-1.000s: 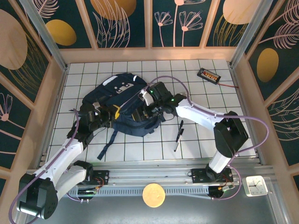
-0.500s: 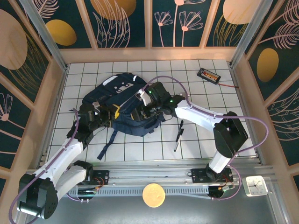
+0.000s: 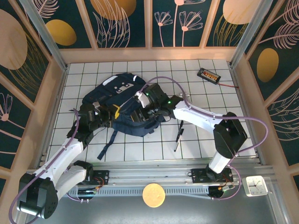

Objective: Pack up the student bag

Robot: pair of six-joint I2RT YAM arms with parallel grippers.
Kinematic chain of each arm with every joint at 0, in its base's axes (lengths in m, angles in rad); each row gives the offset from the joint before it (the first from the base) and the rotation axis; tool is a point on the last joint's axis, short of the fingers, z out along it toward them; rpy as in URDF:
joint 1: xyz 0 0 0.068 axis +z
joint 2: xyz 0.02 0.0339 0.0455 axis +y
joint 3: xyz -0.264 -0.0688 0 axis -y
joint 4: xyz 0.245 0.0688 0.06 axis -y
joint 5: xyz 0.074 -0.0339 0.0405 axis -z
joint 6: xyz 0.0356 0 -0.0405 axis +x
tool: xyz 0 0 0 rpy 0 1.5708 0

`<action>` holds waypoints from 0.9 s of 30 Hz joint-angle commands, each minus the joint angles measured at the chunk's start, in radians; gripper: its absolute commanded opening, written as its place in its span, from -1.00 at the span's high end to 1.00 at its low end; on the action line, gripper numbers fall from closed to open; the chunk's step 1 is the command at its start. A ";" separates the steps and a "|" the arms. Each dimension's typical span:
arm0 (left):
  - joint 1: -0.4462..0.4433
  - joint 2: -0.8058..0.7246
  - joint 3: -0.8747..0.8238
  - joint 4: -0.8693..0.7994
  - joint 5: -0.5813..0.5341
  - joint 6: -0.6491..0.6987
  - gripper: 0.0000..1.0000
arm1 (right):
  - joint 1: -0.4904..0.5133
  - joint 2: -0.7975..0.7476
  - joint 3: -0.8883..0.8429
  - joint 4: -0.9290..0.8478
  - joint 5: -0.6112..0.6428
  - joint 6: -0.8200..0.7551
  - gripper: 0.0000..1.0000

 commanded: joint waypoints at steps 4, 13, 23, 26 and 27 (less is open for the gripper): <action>-0.006 -0.015 0.082 0.141 0.095 0.002 1.00 | 0.028 0.034 0.061 -0.034 0.124 -0.056 0.69; 0.025 -0.059 0.059 0.042 0.092 0.063 1.00 | 0.003 -0.054 -0.004 -0.092 0.192 -0.068 1.00; 0.071 -0.106 0.025 -0.030 0.105 0.108 1.00 | -0.115 -0.089 -0.036 -0.199 0.268 -0.139 1.00; 0.081 -0.108 0.022 -0.038 0.109 0.119 1.00 | -0.128 -0.080 -0.018 -0.228 0.276 -0.167 1.00; 0.084 -0.108 0.023 -0.039 0.112 0.122 1.00 | -0.130 -0.075 -0.010 -0.239 0.263 -0.178 1.00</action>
